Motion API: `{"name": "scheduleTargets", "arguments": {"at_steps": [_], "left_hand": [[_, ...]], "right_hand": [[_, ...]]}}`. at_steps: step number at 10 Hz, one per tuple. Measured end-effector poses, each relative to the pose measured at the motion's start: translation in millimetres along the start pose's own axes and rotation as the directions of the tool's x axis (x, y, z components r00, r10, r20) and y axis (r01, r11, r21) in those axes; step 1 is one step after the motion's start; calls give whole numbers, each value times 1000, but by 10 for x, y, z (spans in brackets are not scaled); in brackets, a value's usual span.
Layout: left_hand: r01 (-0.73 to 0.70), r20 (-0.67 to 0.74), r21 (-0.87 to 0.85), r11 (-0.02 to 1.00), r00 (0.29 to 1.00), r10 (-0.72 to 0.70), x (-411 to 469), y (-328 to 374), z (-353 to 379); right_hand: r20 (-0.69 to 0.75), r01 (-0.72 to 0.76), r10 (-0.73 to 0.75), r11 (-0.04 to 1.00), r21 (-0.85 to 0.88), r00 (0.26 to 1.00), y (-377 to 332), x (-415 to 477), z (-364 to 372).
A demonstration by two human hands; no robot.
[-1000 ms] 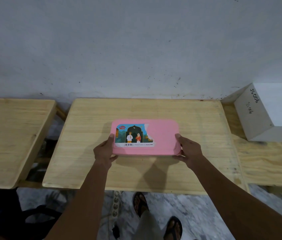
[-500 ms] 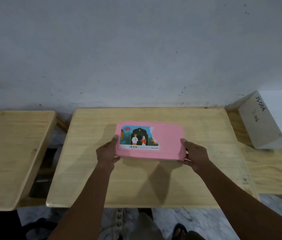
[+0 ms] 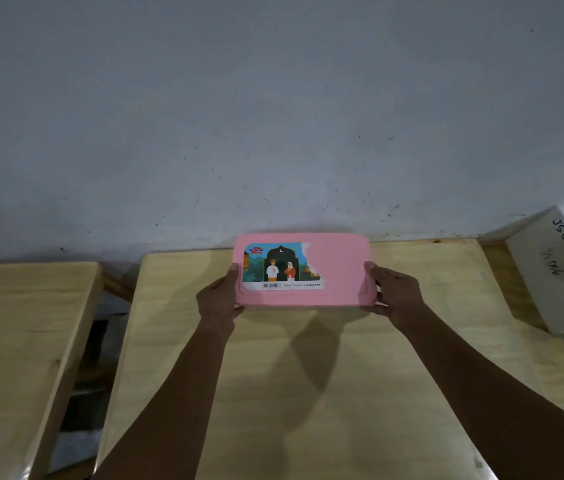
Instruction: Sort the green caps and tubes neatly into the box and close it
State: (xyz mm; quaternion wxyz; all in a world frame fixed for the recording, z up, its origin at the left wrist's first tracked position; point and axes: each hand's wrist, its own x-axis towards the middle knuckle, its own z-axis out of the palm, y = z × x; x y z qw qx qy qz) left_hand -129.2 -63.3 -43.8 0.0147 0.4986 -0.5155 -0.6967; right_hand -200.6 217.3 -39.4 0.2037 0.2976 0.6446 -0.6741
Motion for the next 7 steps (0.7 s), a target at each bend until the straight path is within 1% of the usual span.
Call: {"name": "scheduleTargets", "arguments": {"at_steps": [2,4,5,6,7], "left_hand": [[5,-2,-8,1000,1000,-5,91,35,84],[4,-25,3,1000,1000,-4,81,34,84],[11,-33,8,1000,999,-11,-19,101,107],[-46,-57,41,998,997,48,-158,103,106],[-161,-81,179,971,981,178,-461,-29,28]], "right_hand": [[-12,-25,25,1000,-12,1000,-120,123,31],[-29,-14,13,999,-36,1000,-109,150,32],[-73,34,-42,994,-108,996,-114,144,62],[-57,163,-177,967,-197,983,-165,55,139],[-18,279,-291,932,-233,957,-260,-185,107]]}}
